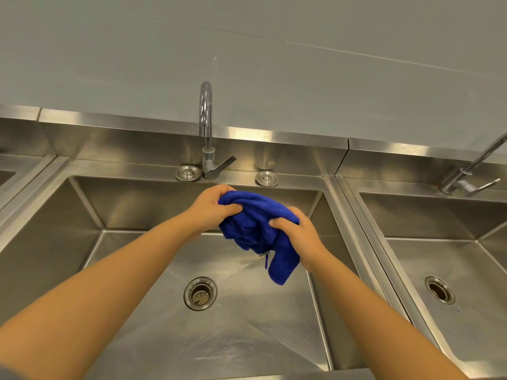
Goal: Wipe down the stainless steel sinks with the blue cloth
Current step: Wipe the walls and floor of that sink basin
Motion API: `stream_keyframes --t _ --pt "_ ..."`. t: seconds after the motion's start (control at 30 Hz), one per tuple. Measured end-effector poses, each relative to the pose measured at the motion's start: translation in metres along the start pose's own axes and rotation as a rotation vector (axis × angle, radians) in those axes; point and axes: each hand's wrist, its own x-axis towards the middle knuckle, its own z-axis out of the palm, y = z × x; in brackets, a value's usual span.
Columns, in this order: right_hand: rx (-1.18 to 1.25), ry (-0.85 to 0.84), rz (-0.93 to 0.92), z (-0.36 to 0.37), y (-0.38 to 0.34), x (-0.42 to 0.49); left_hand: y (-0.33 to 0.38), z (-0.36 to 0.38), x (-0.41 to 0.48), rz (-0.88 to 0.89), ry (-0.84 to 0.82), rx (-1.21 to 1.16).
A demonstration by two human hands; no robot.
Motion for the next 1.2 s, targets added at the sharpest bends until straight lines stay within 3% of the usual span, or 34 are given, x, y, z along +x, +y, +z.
stream_keyframes --t 0.17,0.4,0.57,0.8,0.9,1.03,1.2 --pt "0.214 0.017 0.023 -0.004 -0.002 0.001 -0.001 0.006 -0.001 -0.002 -0.073 0.075" --pt "0.326 0.06 0.052 0.004 -0.006 0.0 -0.005 0.019 -0.01 -0.226 -0.332 -0.192" --pt "0.266 0.147 0.094 0.009 -0.007 0.005 0.004 0.034 -0.01 -0.176 -0.225 -0.443" --pt "0.286 0.087 0.029 0.02 -0.012 -0.002 -0.004 0.033 -0.006 -0.103 -0.082 -0.4" --pt "0.153 0.168 -0.031 0.03 -0.008 0.0 -0.01 0.035 -0.006 -0.082 -0.088 -0.338" --pt "0.164 0.288 -0.02 0.032 0.003 0.007 -0.016 0.025 0.001 -0.043 -0.169 -0.175" --pt "0.083 0.439 -0.088 0.015 0.022 0.02 -0.038 0.005 0.021 0.157 -0.215 0.504"
